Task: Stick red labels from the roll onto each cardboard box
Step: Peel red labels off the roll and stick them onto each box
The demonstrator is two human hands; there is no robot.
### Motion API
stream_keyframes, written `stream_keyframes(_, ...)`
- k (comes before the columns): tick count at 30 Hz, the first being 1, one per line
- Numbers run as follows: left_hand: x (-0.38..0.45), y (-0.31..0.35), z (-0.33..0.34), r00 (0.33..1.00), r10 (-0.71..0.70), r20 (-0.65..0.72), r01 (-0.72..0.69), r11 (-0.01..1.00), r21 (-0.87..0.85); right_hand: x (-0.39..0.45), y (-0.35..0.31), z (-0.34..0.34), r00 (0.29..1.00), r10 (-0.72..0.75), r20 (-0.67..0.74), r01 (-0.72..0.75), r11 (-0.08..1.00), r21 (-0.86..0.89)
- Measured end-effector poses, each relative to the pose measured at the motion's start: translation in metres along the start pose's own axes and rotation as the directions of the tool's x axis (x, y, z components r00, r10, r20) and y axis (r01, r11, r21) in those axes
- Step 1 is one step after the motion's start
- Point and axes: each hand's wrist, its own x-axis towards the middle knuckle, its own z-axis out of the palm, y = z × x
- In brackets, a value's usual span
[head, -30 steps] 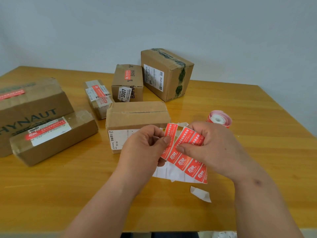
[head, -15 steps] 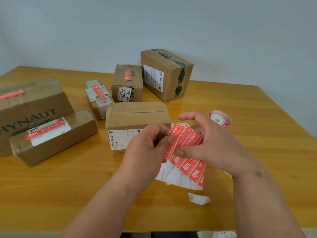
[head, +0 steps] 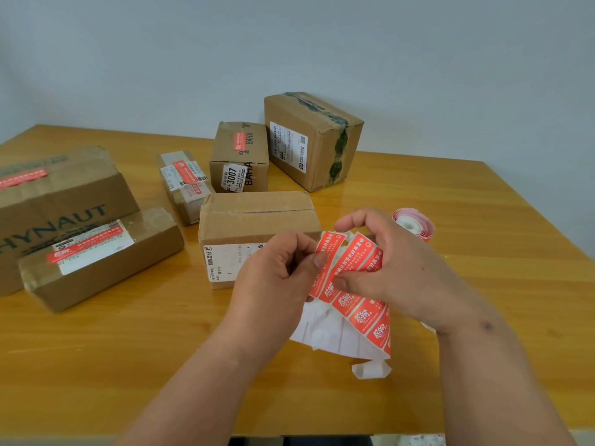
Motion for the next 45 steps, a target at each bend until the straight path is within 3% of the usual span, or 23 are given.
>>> stream_keyframes(21,0.001,-0.005,0.000,0.992,0.015,-0.127,-0.026,0.996,-0.084,-0.007,0.005,-0.001,0.997,0.013,-0.081,-0.008,0.998,0.062)
stream_keyframes(30,0.004,-0.009,-0.005,0.974,-0.051,-0.221,0.025,0.993,-0.115,-0.007,0.010,-0.005,0.987,0.030,-0.155,-0.016,0.996,0.088)
stream_keyframes(35,0.003,-0.007,-0.007,0.976,-0.113,-0.185,0.086,0.985,-0.149,0.003,0.008,0.003,0.958,0.077,-0.276,-0.093,0.995,-0.043)
stream_keyframes(38,0.001,-0.005,-0.006,0.982,-0.139,-0.125,0.116,0.977,-0.177,0.010,0.013,0.010,0.903,-0.028,-0.428,-0.117,0.944,-0.308)
stream_keyframes(40,0.000,-0.004,-0.006,0.984,-0.148,-0.097,0.127,0.974,-0.190,0.009,0.011,0.012,0.858,-0.099,-0.504,-0.086,0.940,-0.330)
stream_keyframes(42,0.000,-0.002,-0.007,0.986,-0.143,-0.083,0.123,0.970,-0.212,0.005,0.009,0.012,0.879,-0.100,-0.467,-0.032,0.963,-0.266)
stream_keyframes(45,0.000,0.000,-0.007,0.989,-0.127,-0.072,0.108,0.968,-0.227,-0.004,0.002,0.015,0.985,-0.031,-0.172,0.020,0.998,-0.065)
